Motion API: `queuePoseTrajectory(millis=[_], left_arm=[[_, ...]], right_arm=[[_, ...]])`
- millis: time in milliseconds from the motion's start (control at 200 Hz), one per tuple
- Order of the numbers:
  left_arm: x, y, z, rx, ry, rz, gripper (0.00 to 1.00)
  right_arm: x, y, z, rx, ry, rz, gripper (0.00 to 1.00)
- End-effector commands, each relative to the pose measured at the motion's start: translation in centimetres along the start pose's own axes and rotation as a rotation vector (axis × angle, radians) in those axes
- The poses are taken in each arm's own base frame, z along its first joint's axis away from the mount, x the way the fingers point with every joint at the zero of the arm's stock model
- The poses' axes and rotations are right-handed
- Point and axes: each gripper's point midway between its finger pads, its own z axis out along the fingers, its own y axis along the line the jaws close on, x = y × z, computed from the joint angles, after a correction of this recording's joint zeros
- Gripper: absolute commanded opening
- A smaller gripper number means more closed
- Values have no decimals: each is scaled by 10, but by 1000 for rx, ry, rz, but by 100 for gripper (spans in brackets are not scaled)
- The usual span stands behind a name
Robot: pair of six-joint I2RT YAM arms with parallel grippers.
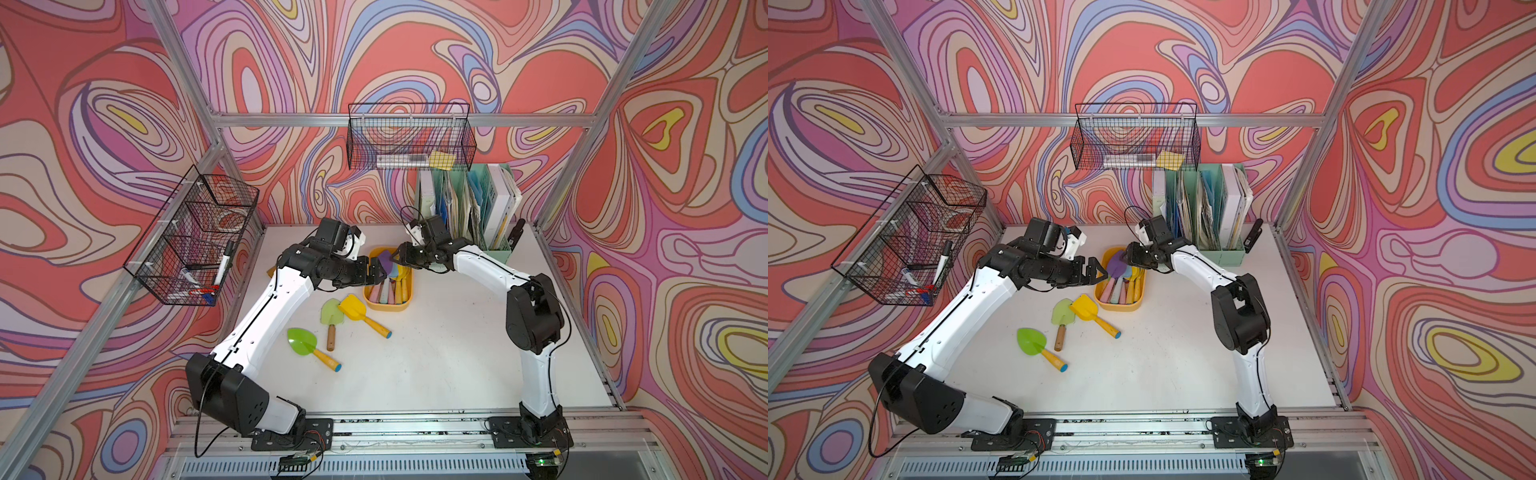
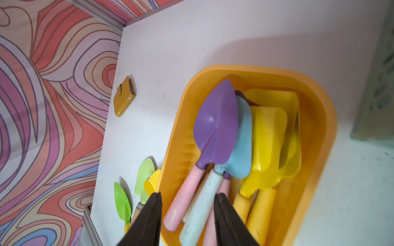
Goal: Put the shovel into the storage box
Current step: Place the shovel in the storage box, then pick up the shovel from the center of the board.
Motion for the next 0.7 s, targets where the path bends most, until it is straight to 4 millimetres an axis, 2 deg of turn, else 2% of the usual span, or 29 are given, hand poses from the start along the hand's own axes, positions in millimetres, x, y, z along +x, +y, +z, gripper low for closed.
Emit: queuePoseTrajectory(millis=[0,140,320,496,696], left_arm=[[-7,12,-4,-64,-20,-35,86],[-12,26,-7,-60,-52,-102,87],[-16,39,-13,-10,-109,-184,88],[-15,51,-23,-9,-137,-218,90],[-13,59,-29,-16,-152,-236,91]], right_arm=[[25,23,-33,49,30,-170,41],[72,36,-50,152,125,-349,41],[125,40,-51,273,215,-509,40],[165,41,-34,298,287,-588,41],[185,29,-6,333,337,-622,45]])
